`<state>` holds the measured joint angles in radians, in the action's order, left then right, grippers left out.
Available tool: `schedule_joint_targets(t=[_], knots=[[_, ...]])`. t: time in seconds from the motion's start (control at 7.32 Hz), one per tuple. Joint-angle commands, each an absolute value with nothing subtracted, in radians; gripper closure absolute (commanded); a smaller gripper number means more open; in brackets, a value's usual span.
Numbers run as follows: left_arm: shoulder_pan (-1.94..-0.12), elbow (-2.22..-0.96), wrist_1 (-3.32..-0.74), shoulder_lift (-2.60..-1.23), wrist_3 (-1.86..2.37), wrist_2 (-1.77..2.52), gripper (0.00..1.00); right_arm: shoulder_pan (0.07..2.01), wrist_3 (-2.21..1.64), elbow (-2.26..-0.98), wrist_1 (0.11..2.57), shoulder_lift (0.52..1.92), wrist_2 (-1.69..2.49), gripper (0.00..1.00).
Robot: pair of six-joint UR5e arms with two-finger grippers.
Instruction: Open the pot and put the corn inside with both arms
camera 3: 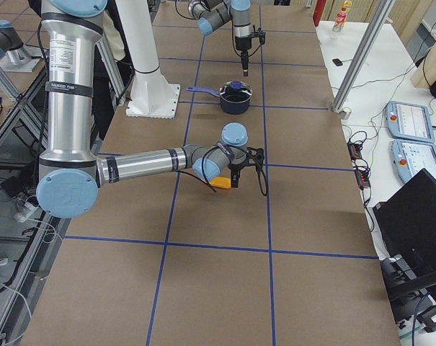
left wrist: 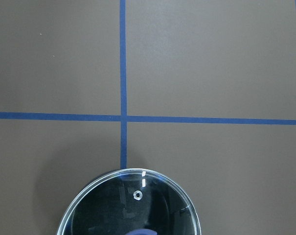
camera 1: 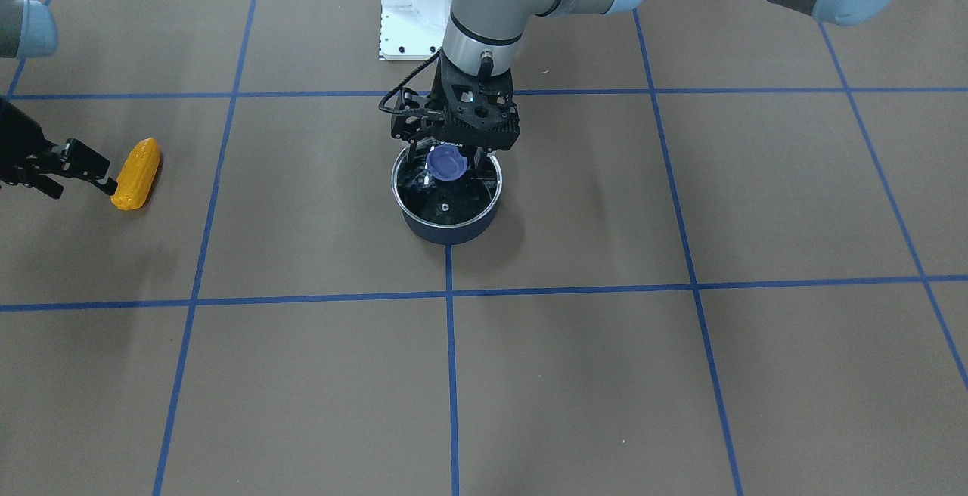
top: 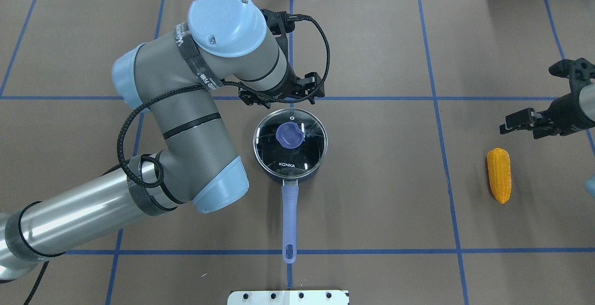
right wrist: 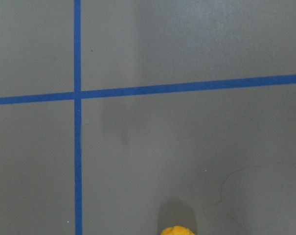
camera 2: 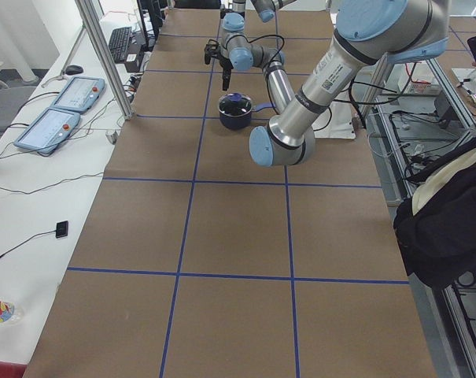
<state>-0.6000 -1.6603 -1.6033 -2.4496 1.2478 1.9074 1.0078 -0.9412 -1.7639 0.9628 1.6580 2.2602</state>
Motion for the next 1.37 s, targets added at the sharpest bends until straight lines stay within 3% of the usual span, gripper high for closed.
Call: schedule_joint_targets(t=[0.0, 0.55, 1.23], knots=[[-0.589, -1.620, -1.611, -2.450, 1.241, 1.885, 0.04, 0.956, -0.992, -1.787, 0.959, 1.673, 2.197, 0.01], [-0.575, -1.609, -1.609, -2.451, 1.241, 1.870, 0.04, 0.895, -1.034, -1.862, 0.969, 1.781, 2.143, 0.01], [-0.575, -1.615, -1.603, -2.447, 1.241, 1.868, 0.04, 0.761, -1.095, -1.841, 0.971, 1.761, 2.023, 0.01]])
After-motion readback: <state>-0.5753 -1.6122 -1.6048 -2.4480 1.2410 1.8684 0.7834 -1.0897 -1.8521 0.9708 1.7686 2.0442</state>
